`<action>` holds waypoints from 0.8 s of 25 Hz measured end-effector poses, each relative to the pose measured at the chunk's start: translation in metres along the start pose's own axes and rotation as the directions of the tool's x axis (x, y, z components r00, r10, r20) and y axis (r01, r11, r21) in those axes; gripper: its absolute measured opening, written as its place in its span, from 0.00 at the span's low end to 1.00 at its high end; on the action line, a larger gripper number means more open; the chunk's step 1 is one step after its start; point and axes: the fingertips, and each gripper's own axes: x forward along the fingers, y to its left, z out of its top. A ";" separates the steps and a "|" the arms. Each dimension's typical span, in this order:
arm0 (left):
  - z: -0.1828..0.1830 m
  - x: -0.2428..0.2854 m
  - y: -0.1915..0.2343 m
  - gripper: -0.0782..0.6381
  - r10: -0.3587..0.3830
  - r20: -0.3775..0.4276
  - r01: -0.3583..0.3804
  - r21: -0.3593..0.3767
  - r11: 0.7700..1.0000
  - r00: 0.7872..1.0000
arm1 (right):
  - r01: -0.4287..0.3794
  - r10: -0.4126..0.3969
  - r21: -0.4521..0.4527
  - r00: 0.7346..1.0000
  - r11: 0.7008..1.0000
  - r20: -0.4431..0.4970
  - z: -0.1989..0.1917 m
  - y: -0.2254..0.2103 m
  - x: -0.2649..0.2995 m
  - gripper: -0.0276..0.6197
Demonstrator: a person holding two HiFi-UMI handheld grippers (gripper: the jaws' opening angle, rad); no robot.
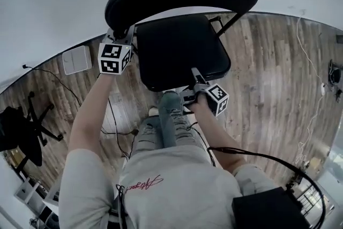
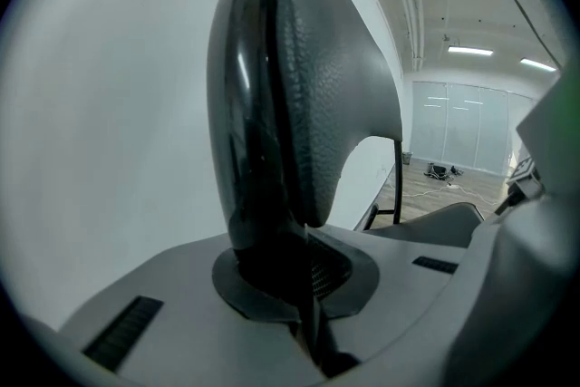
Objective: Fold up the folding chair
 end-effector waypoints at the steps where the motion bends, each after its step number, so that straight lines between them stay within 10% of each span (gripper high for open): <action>1: 0.006 0.005 0.007 0.13 0.005 0.003 -0.005 -0.003 1.000 1.000 | 0.003 -0.003 0.009 1.000 1.000 -0.008 -0.001 0.017 0.005 0.46; 12: 0.057 0.049 0.062 0.13 0.018 -0.002 -0.018 -0.018 1.000 1.000 | -0.105 0.105 0.003 0.990 0.994 -0.093 -0.033 0.174 0.051 0.45; 20: 0.071 0.060 0.081 0.13 0.020 0.012 -0.020 -0.026 0.999 1.000 | -0.125 0.109 -0.071 0.976 0.990 -0.190 -0.055 0.213 0.082 0.39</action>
